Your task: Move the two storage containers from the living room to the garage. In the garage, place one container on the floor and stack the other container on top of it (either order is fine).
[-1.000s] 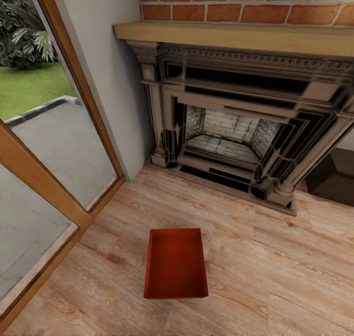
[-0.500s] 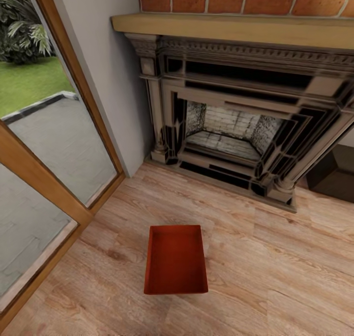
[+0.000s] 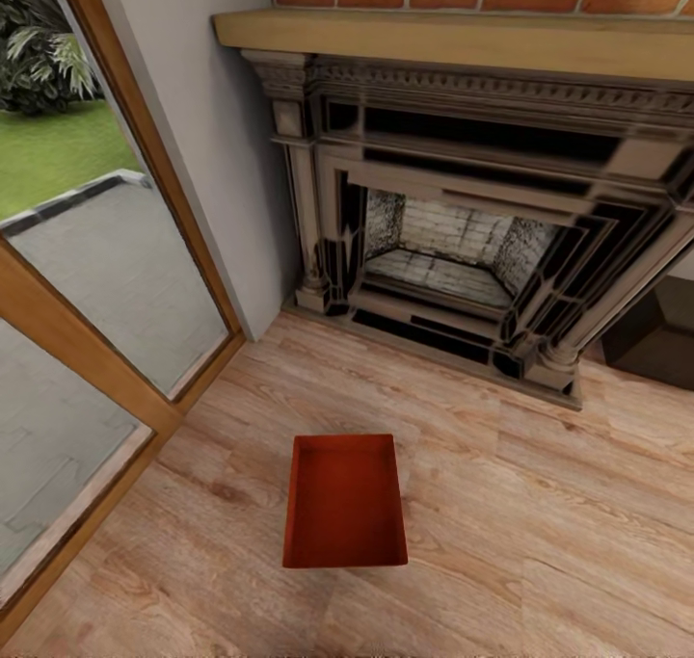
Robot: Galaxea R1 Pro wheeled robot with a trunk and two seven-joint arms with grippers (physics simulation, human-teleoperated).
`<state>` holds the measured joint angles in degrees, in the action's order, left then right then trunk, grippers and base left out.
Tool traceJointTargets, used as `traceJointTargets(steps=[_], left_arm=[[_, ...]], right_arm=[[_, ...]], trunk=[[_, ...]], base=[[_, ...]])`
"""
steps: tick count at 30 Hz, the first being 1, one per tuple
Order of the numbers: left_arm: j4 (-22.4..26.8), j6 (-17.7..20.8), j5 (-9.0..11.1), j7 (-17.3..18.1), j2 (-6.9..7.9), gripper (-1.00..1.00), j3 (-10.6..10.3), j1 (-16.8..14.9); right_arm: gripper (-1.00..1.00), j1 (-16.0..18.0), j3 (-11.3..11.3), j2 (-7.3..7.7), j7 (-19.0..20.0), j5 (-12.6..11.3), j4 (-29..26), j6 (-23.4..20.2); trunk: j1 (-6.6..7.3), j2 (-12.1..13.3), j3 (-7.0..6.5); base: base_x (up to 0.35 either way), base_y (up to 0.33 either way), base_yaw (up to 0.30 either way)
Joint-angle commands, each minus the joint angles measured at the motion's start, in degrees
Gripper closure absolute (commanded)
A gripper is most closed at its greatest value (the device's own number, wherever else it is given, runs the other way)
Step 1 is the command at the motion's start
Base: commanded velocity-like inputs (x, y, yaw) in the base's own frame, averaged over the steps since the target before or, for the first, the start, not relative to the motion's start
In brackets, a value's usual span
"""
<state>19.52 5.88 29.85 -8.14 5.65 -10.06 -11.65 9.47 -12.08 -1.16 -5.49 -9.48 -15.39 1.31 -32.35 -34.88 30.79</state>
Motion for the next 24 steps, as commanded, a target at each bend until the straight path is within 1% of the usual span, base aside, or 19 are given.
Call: traceJointTargets(steps=[1,24], left_arm=[[0.2,0.3,0.5,-0.4,0.06,-1.0,-0.5,0.0],[0.2,0.3,0.5,-0.4,0.06,-1.0,-0.5,0.0]], right_arm=[[-1.0,0.0,-0.5,0.02,-0.3,-0.6,0.0,0.1],[-1.0,0.0,-0.5,0.05,0.1,-0.5,0.0,0.2]], trunk=[[-0.01,-0.1,0.15],[-0.01,-0.1,2.22]], base=[[0.0,0.0,0.0],[0.0,0.0,0.0]])
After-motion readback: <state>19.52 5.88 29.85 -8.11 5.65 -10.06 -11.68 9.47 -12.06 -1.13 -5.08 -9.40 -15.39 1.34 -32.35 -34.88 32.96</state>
